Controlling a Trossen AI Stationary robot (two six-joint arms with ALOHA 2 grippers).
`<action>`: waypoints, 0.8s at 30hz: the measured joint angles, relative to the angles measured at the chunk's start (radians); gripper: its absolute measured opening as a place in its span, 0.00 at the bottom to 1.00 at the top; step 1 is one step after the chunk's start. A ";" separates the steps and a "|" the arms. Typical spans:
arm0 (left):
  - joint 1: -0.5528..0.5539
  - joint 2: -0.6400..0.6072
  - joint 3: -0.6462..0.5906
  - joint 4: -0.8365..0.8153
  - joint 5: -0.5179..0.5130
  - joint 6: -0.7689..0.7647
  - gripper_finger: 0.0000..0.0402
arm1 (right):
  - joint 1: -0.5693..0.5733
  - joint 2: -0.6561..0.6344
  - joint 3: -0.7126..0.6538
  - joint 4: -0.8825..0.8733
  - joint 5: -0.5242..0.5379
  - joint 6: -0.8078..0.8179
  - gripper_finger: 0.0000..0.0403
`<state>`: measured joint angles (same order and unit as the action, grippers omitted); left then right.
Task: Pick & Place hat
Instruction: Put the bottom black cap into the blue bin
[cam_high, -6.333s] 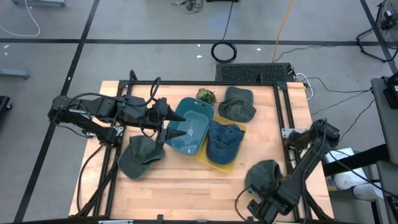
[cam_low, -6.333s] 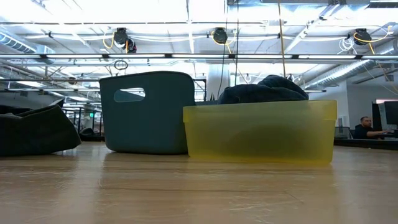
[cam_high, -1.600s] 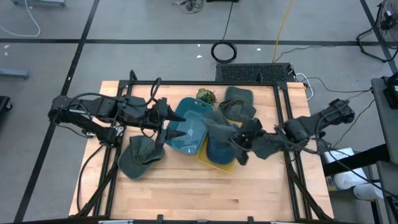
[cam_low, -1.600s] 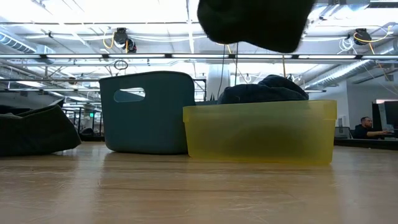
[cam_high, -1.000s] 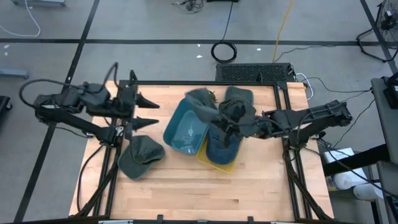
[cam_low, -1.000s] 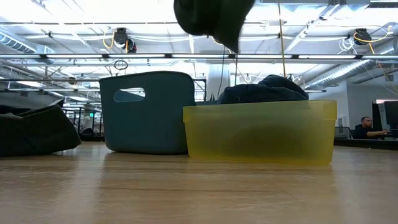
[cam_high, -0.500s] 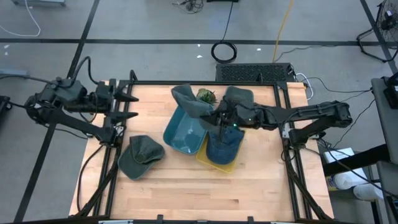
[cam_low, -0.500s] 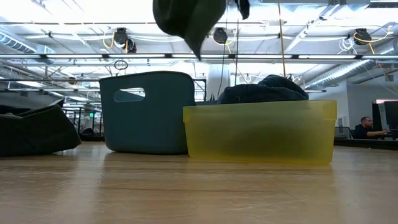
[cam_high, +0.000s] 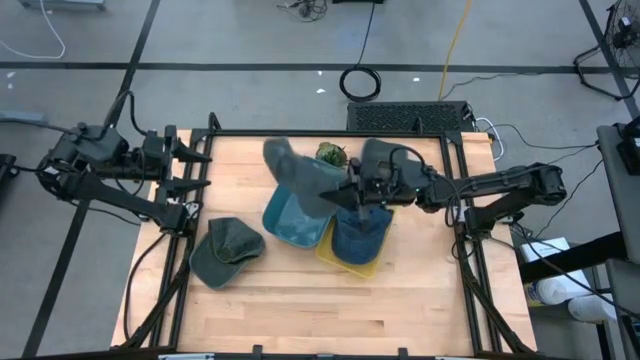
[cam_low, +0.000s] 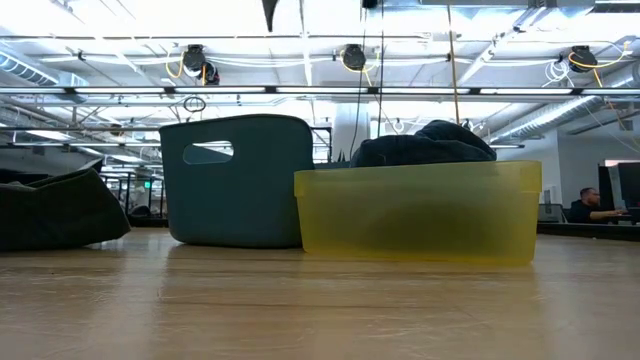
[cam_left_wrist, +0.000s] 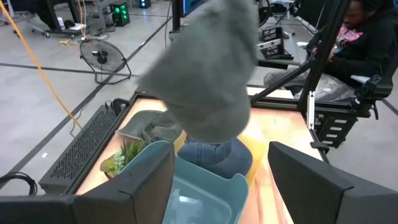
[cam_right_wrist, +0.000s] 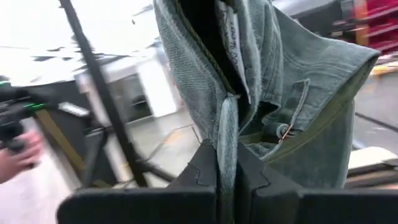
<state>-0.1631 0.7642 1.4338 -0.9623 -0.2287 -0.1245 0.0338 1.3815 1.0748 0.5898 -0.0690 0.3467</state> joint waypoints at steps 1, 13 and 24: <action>0.000 0.001 0.000 0.000 0.000 0.000 0.67 | 0.000 0.000 0.000 0.008 -0.033 0.000 0.00; 0.000 0.020 0.000 0.027 -0.005 0.053 0.67 | -0.002 0.001 0.000 0.062 -0.134 0.033 0.00; 0.000 0.081 0.000 0.060 -0.017 0.053 0.71 | -0.002 0.001 0.000 0.094 -0.145 0.075 0.00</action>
<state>-0.1631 0.8448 1.4338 -0.9023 -0.2455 -0.0716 0.0322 1.3827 1.0744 0.6838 -0.2142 0.4214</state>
